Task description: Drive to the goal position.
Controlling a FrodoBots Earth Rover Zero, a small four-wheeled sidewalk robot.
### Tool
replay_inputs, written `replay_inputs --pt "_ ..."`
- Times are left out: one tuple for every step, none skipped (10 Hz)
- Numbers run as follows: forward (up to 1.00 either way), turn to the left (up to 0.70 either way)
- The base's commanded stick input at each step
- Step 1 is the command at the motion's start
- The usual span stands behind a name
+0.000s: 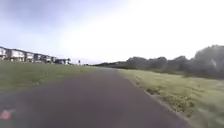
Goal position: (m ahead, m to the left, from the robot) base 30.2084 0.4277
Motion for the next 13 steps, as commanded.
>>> replay_inputs --pt "1.0 0.23" --pt "1.0 0.19" --pt "1.0 0.14" --pt "1.0 0.09" --pt "1.0 0.04" --pt "1.0 0.0" --pt "1.0 0.0" --pt "1.0 0.0" --pt "1.0 0.0" --pt "1.0 0.0" --pt "1.0 0.0" --pt "1.0 0.0" --pt "1.0 0.0"
